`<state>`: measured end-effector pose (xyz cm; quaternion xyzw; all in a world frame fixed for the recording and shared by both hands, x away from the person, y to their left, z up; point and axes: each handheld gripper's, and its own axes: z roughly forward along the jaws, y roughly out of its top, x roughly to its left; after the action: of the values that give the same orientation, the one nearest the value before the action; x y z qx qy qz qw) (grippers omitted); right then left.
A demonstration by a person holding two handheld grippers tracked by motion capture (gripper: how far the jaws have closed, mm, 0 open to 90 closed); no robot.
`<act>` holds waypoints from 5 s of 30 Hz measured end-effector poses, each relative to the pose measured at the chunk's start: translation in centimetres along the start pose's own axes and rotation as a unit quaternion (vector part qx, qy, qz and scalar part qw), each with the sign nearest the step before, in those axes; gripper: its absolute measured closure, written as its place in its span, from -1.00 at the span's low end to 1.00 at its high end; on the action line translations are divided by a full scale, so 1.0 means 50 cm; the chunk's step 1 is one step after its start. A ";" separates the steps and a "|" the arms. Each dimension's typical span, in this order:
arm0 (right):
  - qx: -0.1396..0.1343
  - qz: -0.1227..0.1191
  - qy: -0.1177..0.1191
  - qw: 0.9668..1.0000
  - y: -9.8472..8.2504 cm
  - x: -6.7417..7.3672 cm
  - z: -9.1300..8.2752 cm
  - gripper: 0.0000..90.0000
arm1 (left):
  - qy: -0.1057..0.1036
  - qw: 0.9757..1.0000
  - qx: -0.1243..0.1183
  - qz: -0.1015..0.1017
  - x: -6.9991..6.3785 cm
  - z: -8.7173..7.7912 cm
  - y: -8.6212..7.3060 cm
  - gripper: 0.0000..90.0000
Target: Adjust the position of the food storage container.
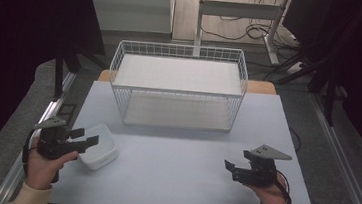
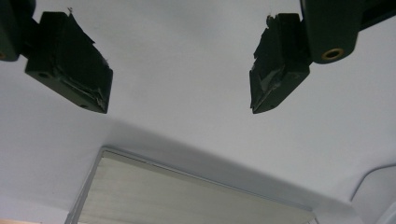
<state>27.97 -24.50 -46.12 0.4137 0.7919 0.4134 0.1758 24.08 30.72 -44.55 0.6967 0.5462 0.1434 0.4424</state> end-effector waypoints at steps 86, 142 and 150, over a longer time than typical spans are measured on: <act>0.033 -0.008 -0.001 0.999 -0.008 0.009 0.024 -0.54 | 0.011 0.993 0.116 -0.008 0.047 0.152 -0.022 0.99; 0.027 0.005 0.000 1.000 -0.004 0.004 0.013 -0.54 | -0.058 0.985 0.163 0.005 -0.084 0.219 -0.024 1.00; 0.027 0.007 -0.001 1.000 -0.004 0.001 0.010 -0.54 | -0.069 0.982 0.172 0.016 -0.117 0.248 -0.014 1.00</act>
<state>28.14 -24.25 -46.58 0.4244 0.7996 0.3927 0.1621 29.98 19.84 -50.45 0.7794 0.5198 0.0059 0.3497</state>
